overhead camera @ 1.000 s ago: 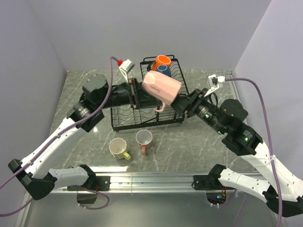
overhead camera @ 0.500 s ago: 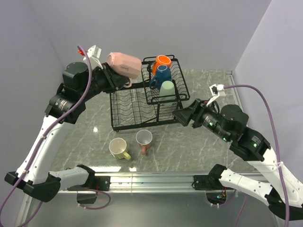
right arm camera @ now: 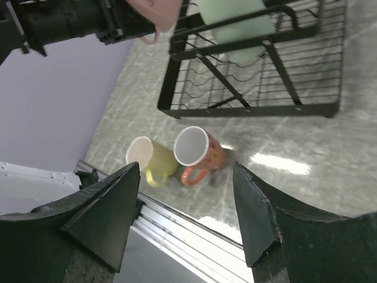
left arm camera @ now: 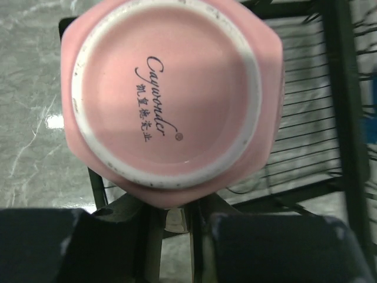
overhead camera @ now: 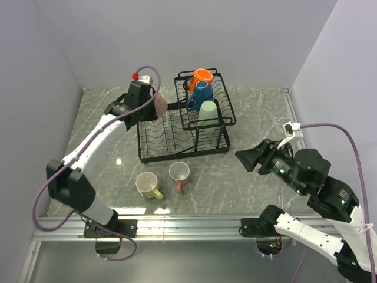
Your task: Load the cups into the dish rack
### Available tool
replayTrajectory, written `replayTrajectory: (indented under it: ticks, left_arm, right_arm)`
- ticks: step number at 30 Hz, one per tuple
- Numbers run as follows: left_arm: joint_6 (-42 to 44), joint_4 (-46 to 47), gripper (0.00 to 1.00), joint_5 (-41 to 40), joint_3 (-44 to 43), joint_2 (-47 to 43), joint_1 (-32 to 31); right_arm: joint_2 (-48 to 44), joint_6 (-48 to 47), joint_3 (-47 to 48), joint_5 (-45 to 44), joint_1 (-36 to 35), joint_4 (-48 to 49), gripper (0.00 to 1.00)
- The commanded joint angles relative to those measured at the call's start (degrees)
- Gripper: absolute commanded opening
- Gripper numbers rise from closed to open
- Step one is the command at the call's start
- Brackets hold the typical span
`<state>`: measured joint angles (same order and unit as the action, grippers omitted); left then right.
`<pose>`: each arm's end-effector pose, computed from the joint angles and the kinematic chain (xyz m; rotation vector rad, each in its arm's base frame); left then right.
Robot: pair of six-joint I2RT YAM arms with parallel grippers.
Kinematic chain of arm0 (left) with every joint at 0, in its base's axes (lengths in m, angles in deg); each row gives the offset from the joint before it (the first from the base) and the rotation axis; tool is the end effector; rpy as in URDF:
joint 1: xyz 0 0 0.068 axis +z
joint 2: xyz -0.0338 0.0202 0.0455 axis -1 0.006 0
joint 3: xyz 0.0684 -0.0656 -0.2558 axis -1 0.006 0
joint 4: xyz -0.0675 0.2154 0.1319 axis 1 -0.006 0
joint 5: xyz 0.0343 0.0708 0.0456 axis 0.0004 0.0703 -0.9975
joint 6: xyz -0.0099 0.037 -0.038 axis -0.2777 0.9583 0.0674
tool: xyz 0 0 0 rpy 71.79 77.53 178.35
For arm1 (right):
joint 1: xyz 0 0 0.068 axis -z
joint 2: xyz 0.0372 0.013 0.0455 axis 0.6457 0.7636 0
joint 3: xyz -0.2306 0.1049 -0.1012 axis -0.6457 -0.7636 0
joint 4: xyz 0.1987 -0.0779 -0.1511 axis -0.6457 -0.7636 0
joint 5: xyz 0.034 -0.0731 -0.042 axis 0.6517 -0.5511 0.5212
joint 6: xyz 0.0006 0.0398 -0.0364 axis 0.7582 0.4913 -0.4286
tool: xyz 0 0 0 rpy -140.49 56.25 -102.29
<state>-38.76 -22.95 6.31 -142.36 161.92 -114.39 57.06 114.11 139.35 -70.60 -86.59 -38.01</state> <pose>0.3067 -0.1343 0.3613 -0.1161 2.2418 -0.2813 0.0633 0.0569 0.4161 -0.0283 1.9000 0.8388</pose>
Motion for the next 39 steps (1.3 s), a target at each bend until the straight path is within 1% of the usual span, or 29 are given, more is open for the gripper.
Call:
replayTrajectory:
  ticks: [1, 2, 9, 13, 15, 20, 26, 30, 33, 35, 38, 39]
  left_arm:
    - [5.3, 9.0, 0.0, -1.1, -1.6, 1.5, 0.6]
    - [5.8, 9.5, 0.0, -0.7, -1.4, 3.3, 0.6]
    - [10.6, 18.9, 0.0, 9.7, 2.3, 9.8, 0.6]
    - [13.6, 22.0, 0.0, 14.7, 3.1, 13.9, 0.6]
    - [14.8, 22.7, 0.0, 15.7, 3.0, 15.1, 0.6]
    - [17.1, 29.5, 0.0, 18.1, 6.0, 16.6, 0.5]
    - [16.0, 29.7, 0.0, 17.3, 4.4, 20.7, 0.4]
    - [16.3, 25.9, 0.0, 13.3, 1.2, 24.1, 0.3]
    - [16.6, 25.3, 0.01, 11.2, 0.5, 25.2, 0.5]
    - [17.0, 26.2, 0.05, 10.3, 1.0, 25.1, 0.6]
    - [17.1, 27.0, 0.29, 10.3, 1.5, 24.6, 0.6]
    - [17.1, 27.1, 0.42, 10.3, 1.5, 24.4, 0.6]
  right_arm:
    - [-2.4, 0.1, 0.4, -4.2, -0.2, -4.1, 0.71]
    - [-3.1, 0.2, 0.7, -4.8, -0.2, -5.4, 0.71]
    - [-4.6, 1.4, 1.6, -8.2, -0.1, -9.4, 0.71]
    - [-4.5, 2.2, 1.5, -8.8, -0.2, -10.5, 0.71]
    - [-4.4, 2.6, 1.4, -9.1, -0.1, -10.9, 0.71]
    - [-4.0, 4.0, 1.0, -9.9, -0.1, -11.4, 0.7]
    - [-3.5, 6.0, 0.0, -10.4, -0.3, -11.4, 0.71]
    - [-3.1, 7.6, -0.3, -10.7, -0.2, -11.1, 0.7]
    - [-3.1, 8.8, -0.9, -11.0, -0.1, -11.0, 0.7]
    - [-3.0, 9.8, -1.2, -11.0, -0.1, -10.9, 0.7]
    - [-2.6, 10.9, -1.7, -10.8, -0.1, -10.4, 0.7]
    - [-2.5, 11.1, -1.8, -10.8, -0.2, -10.3, 0.69]
